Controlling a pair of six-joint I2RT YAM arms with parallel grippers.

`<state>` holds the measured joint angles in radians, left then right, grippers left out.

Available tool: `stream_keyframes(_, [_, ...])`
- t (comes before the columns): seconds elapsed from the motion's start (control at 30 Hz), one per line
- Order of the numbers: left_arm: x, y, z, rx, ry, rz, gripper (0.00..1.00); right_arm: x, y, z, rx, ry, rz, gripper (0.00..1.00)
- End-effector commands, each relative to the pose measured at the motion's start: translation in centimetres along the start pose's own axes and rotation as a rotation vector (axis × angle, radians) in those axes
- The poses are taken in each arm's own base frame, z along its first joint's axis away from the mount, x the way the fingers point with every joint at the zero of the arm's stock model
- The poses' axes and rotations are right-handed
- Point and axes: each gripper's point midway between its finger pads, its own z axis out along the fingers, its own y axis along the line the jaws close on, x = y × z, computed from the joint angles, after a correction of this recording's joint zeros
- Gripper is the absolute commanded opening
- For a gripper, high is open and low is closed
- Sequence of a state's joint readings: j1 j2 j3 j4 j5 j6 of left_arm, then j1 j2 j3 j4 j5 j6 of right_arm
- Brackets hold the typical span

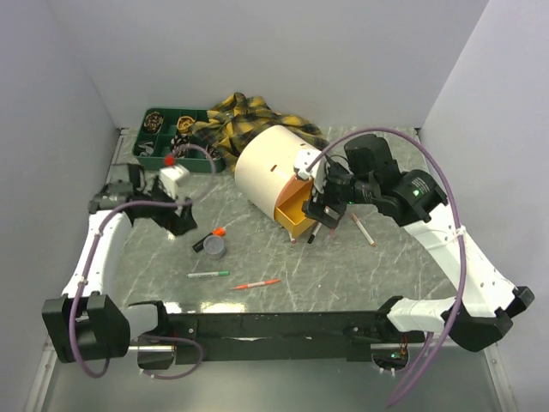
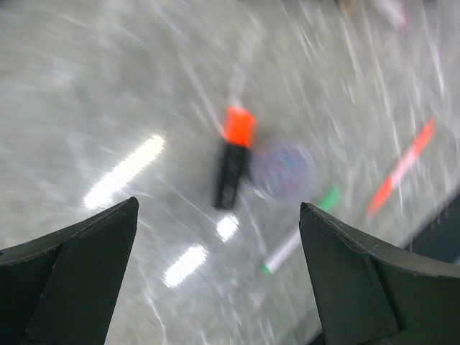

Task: Sort the stationery into containers
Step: Pick up the stationery from the center of the board.

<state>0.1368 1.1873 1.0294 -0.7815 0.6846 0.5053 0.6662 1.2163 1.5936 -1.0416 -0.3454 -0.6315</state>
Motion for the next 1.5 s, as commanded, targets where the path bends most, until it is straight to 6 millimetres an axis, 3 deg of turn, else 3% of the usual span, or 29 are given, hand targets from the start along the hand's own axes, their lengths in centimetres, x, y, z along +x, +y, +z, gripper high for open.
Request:
stream_keyframes(0.0, [4.3, -4.1, -0.2, 0.091, 0.169, 0.191, 0.99, -2.0, -2.3, 0.4, 0.111, -0.081, 0.080, 0.88])
stream_keyframes(0.07, [5.4, -5.9, 0.6, 0.142, 0.201, 0.199, 0.99, -2.2, -3.2, -0.1, 0.156, -0.096, 0.092, 0.90])
stream_keyframes(0.17, [5.3, -6.8, 2.0, 0.135, 0.186, 0.250, 1.00, -2.4, -4.8, -1.0, 0.229, -0.125, 0.157, 0.93])
stream_keyframes(0.33, [5.6, -6.4, 4.0, 0.106, 0.219, 0.240, 0.99, -1.2, -7.6, -2.9, 0.350, -0.151, 0.261, 0.95])
stream_keyframes(0.53, [6.2, -5.1, 5.9, 0.071, 0.248, 0.258, 0.99, 0.6, -7.2, -3.9, 0.387, -0.136, 0.253, 0.95])
stream_keyframes(0.7, [6.1, -5.8, 6.9, 0.106, 0.262, 0.257, 0.99, 2.2, -6.7, -4.2, 0.398, -0.119, 0.265, 0.96])
stream_keyframes(1.0, [8.3, -5.3, 8.3, 0.075, 0.325, 0.256, 0.99, 2.5, -7.3, -4.8, 0.424, -0.124, 0.272, 0.96])
stream_keyframes(1.47, [8.6, -5.9, 9.4, 0.088, 0.325, 0.208, 1.00, 3.5, -7.4, -4.4, 0.428, -0.108, 0.283, 0.96])
